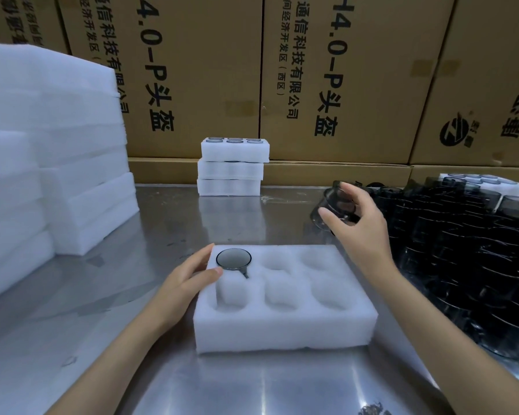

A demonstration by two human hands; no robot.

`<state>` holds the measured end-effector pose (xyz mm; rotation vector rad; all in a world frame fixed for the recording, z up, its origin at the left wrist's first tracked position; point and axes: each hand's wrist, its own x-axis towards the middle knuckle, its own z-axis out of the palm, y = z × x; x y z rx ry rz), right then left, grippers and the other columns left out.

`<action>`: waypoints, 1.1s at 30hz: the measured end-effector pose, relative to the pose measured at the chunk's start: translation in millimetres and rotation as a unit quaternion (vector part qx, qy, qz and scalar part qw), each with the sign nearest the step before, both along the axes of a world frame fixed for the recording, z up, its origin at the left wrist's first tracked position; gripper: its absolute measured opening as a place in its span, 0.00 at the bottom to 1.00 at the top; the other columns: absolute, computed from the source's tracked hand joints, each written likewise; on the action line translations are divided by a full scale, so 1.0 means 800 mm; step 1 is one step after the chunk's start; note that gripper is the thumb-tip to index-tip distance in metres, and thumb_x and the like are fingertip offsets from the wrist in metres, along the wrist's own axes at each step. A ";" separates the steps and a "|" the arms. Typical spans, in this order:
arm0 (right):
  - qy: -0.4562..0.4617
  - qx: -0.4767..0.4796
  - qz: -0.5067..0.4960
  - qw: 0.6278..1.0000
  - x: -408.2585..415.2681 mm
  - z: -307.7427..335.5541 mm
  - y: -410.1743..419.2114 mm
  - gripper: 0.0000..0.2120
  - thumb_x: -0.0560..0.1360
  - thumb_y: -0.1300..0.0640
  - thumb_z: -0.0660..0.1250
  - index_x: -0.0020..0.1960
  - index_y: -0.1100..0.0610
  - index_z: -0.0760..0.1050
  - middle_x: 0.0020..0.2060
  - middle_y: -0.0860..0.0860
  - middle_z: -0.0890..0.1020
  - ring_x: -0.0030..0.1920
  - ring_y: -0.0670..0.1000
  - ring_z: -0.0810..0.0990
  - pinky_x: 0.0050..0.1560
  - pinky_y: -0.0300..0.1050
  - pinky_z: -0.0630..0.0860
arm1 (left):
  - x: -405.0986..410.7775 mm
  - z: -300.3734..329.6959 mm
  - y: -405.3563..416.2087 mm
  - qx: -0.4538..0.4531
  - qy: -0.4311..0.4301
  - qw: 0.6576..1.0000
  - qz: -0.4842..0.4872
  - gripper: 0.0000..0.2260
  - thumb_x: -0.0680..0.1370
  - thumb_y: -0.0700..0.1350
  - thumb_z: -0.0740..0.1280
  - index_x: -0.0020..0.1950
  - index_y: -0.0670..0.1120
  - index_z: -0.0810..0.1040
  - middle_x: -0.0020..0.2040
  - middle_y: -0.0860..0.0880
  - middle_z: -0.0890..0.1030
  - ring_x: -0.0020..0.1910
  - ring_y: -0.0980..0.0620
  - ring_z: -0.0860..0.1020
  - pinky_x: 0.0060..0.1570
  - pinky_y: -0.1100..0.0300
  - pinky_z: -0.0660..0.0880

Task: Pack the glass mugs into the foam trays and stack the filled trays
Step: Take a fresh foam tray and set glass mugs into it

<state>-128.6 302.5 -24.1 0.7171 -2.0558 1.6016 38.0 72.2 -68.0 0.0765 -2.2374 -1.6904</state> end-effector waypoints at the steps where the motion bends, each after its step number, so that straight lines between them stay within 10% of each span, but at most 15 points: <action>1: 0.010 0.017 0.031 0.999 0.010 0.008 -0.006 0.26 0.70 0.53 0.74 0.66 0.50 0.71 0.58 0.45 0.77 0.58 0.45 0.76 0.59 0.43 0.74 | 0.000 0.000 0.001 -0.001 0.001 1.000 -0.005 0.17 0.72 0.49 0.64 0.60 0.59 0.77 0.57 0.57 0.81 0.56 0.58 0.79 0.54 0.58 0.72; 14: 0.028 0.279 0.111 0.954 0.059 -0.011 -0.045 0.31 0.71 0.44 0.71 0.72 0.46 0.65 0.64 0.39 0.70 0.61 0.41 0.70 0.60 0.40 0.70 | -0.003 -0.005 -0.001 -0.018 0.002 1.000 0.008 0.15 0.78 0.41 0.63 0.59 0.59 0.76 0.54 0.62 0.82 0.52 0.63 0.80 0.44 0.73 0.73; 20: 0.007 0.278 0.121 0.953 0.059 -0.012 -0.044 0.31 0.72 0.42 0.70 0.72 0.45 0.64 0.64 0.39 0.70 0.63 0.41 0.69 0.61 0.42 0.71 | -0.004 -0.004 -0.003 -0.027 -0.013 1.000 0.008 0.20 0.72 0.52 0.65 0.64 0.59 0.74 0.59 0.58 0.80 0.58 0.58 0.78 0.55 0.60 0.73; 24: -0.011 0.285 0.133 0.949 0.057 -0.013 -0.044 0.31 0.72 0.40 0.68 0.72 0.44 0.63 0.65 0.39 0.69 0.65 0.42 0.68 0.61 0.42 0.70 | -0.011 -0.001 -0.007 -0.026 -0.014 0.998 0.055 0.21 0.75 0.49 0.69 0.66 0.61 0.70 0.59 0.71 0.73 0.58 0.74 0.71 0.52 0.73 0.68; 33: 0.003 0.241 0.148 0.959 0.050 0.009 -0.018 0.23 0.80 0.43 0.49 0.75 0.45 0.60 0.70 0.33 0.62 0.72 0.34 0.53 0.75 0.44 0.52 | -0.005 0.034 0.018 -0.186 0.055 0.981 0.029 0.22 0.72 0.63 0.65 0.66 0.67 0.67 0.68 0.71 0.66 0.69 0.73 0.59 0.67 0.68 0.56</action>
